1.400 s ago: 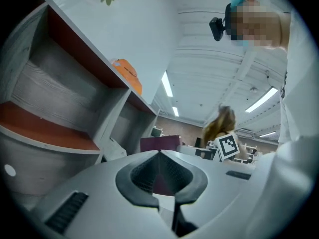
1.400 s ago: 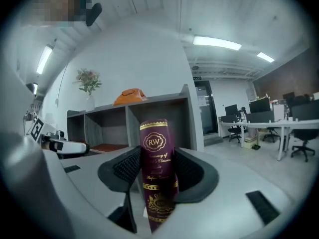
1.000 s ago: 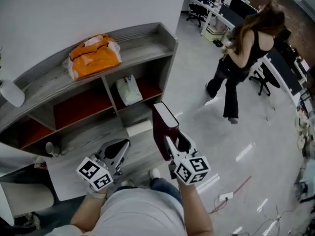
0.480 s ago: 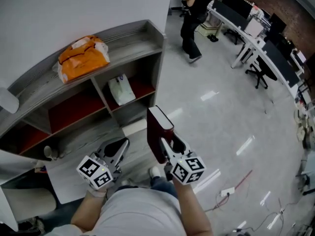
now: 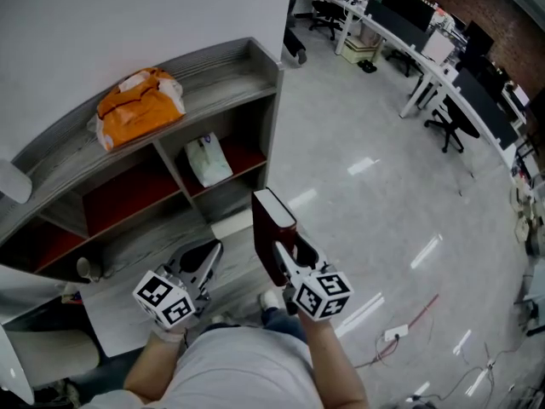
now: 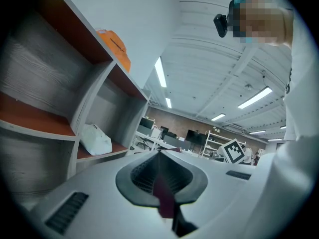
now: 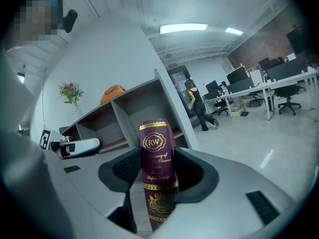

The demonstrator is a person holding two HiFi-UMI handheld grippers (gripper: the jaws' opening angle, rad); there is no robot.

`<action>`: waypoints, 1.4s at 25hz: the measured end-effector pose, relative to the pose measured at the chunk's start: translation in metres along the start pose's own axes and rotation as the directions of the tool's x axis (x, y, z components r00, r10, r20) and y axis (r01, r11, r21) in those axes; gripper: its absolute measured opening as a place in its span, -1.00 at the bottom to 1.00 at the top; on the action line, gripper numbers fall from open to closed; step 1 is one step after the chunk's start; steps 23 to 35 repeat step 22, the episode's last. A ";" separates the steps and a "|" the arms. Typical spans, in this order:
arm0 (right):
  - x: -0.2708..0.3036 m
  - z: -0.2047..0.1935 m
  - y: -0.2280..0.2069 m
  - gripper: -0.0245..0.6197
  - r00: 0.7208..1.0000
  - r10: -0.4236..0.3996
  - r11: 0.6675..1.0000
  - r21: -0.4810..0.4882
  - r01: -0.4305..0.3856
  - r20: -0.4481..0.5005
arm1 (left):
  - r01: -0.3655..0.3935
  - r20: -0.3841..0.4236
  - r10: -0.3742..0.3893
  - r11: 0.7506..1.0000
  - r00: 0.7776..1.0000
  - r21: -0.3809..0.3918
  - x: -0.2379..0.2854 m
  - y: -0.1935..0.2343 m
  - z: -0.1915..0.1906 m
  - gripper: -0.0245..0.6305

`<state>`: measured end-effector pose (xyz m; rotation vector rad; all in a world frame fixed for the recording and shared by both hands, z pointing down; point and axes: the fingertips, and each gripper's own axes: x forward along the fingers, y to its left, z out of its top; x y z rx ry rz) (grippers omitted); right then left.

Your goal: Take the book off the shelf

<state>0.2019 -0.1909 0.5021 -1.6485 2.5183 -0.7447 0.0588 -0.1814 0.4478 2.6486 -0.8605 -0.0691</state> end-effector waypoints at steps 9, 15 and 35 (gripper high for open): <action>0.001 0.000 0.002 -0.28 1.000 0.013 0.999 0.034 -0.013 0.003 | -0.002 -0.007 0.002 1.000 1.000 -0.003 0.002 0.003 -0.003 -0.87; -0.004 0.000 0.000 -0.28 1.000 0.010 0.999 0.037 -0.011 0.006 | -0.001 -0.008 0.001 1.000 1.000 -0.002 0.004 -0.001 -0.003 -0.87; -0.005 0.000 -0.001 -0.28 1.000 0.013 0.999 0.029 -0.013 0.005 | -0.006 -0.016 0.006 1.000 1.000 -0.003 0.003 0.001 -0.008 -0.87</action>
